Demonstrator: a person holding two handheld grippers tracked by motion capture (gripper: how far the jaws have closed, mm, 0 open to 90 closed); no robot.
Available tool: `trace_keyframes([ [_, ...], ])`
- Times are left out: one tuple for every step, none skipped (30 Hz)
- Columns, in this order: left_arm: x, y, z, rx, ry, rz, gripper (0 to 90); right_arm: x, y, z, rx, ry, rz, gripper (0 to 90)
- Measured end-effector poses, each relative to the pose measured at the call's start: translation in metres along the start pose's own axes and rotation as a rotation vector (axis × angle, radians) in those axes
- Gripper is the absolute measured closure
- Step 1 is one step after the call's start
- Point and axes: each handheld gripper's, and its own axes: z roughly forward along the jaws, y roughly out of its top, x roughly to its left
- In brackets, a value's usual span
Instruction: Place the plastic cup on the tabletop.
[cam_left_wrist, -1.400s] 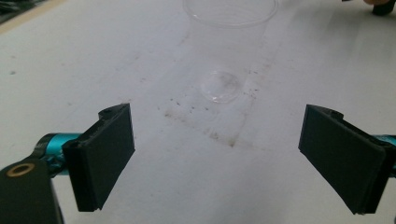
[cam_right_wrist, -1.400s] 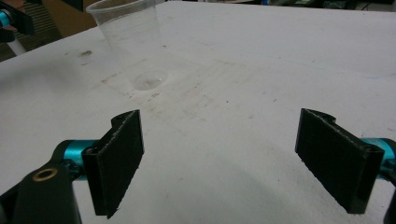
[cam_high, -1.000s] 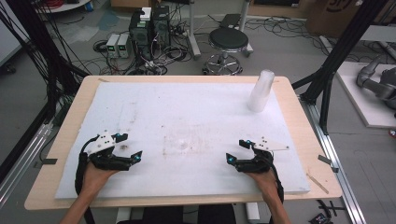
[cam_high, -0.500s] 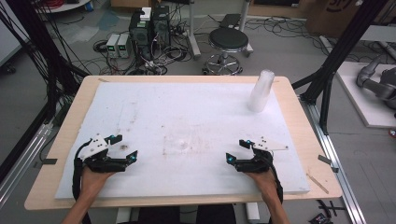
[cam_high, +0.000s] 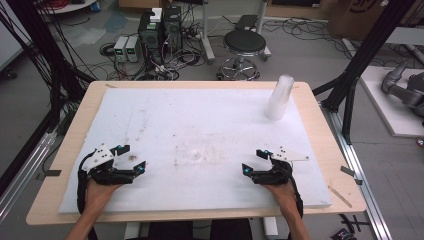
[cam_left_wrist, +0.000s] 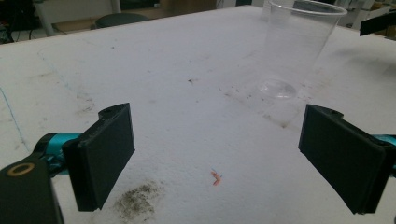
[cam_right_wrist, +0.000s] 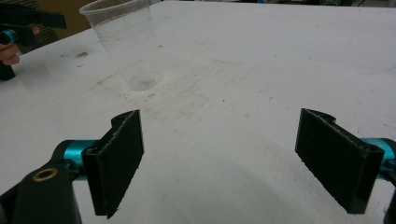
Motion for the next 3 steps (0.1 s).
trace_keyframes([
  [-0.0001, -0.0001, -0.0002, -0.001, -0.003, 0.001, 10.5, 0.0002, -0.0001, -0.0002, -0.003, -0.001, -0.003, 15.5],
  [-0.0002, -0.0003, -0.0005, -0.004, -0.003, 0.006, 10.5, 0.0005, -0.0004, -0.0007, -0.007, -0.003, -0.007, 15.5],
  [-0.0006, -0.0005, -0.0009, -0.009, -0.002, 0.006, 10.5, 0.0008, -0.0006, -0.0012, -0.014, -0.005, -0.009, 15.5],
])
